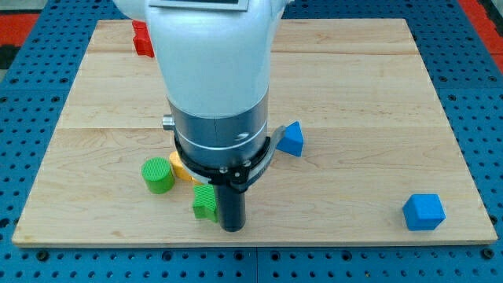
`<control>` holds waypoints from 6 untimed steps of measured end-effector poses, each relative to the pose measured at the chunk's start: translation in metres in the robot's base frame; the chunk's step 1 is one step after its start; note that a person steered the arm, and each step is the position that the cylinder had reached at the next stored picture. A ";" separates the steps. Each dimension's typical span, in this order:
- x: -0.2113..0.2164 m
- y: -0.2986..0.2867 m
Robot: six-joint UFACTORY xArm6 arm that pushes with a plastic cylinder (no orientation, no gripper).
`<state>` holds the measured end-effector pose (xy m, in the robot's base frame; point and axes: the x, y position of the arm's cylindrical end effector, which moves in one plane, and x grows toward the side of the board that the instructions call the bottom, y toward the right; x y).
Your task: Point your arm at the green circle
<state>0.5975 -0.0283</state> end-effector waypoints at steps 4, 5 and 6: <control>-0.036 -0.154; -0.067 -0.155; -0.076 -0.138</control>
